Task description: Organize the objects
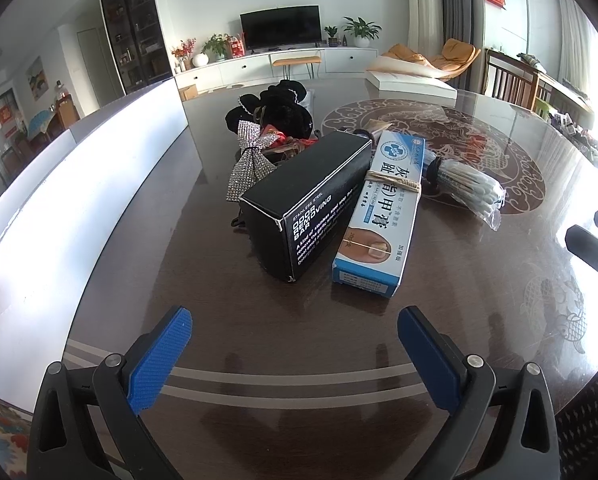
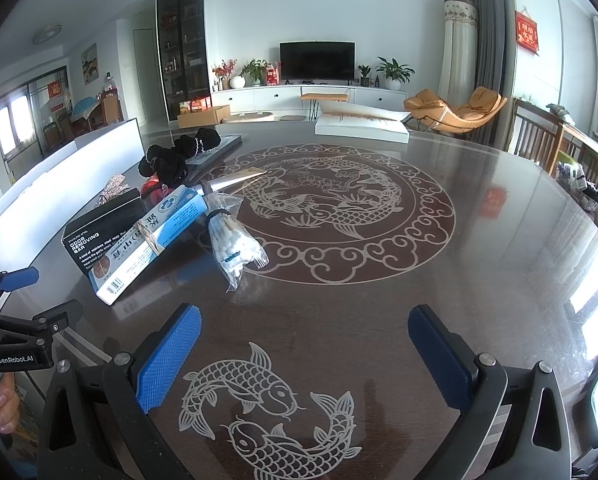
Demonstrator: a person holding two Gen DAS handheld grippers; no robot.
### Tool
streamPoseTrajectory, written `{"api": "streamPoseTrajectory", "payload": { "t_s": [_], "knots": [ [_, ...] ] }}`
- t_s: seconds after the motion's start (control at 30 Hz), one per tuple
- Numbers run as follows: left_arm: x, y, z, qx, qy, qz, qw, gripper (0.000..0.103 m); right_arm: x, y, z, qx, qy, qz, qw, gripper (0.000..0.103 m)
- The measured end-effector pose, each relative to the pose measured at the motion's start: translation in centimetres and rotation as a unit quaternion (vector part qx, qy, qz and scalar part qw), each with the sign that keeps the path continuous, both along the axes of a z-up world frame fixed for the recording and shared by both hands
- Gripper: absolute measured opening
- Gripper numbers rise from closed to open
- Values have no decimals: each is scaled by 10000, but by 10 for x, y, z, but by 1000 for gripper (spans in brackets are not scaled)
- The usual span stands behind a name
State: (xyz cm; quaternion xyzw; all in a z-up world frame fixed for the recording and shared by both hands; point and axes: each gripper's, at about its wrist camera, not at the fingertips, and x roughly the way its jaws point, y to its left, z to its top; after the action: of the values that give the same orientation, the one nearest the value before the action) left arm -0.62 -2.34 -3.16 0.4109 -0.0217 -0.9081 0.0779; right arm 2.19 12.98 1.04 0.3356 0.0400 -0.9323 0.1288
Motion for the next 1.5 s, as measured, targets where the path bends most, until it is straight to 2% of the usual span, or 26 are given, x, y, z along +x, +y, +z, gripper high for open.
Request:
{"api": "streamPoseTrajectory", "payload": {
  "t_s": [0.7, 1.33, 1.4, 1.5],
  "knots": [
    [1, -14, 4, 44, -80, 101, 9999, 103, -4, 4, -1, -61, -109, -77, 9999, 103],
    [-1, -3, 2, -328, -176, -68, 9993, 103, -7, 4, -6, -46, -248, -56, 9997, 103],
    [-5, -7, 7, -206, -188, -105, 9996, 103, -7, 4, -7, -44, -253, -52, 9997, 103],
    [-16, -15, 26, -98, 27, -125, 9999, 103, -7, 4, -8, -37, -266, -44, 9996, 103]
  ]
}}
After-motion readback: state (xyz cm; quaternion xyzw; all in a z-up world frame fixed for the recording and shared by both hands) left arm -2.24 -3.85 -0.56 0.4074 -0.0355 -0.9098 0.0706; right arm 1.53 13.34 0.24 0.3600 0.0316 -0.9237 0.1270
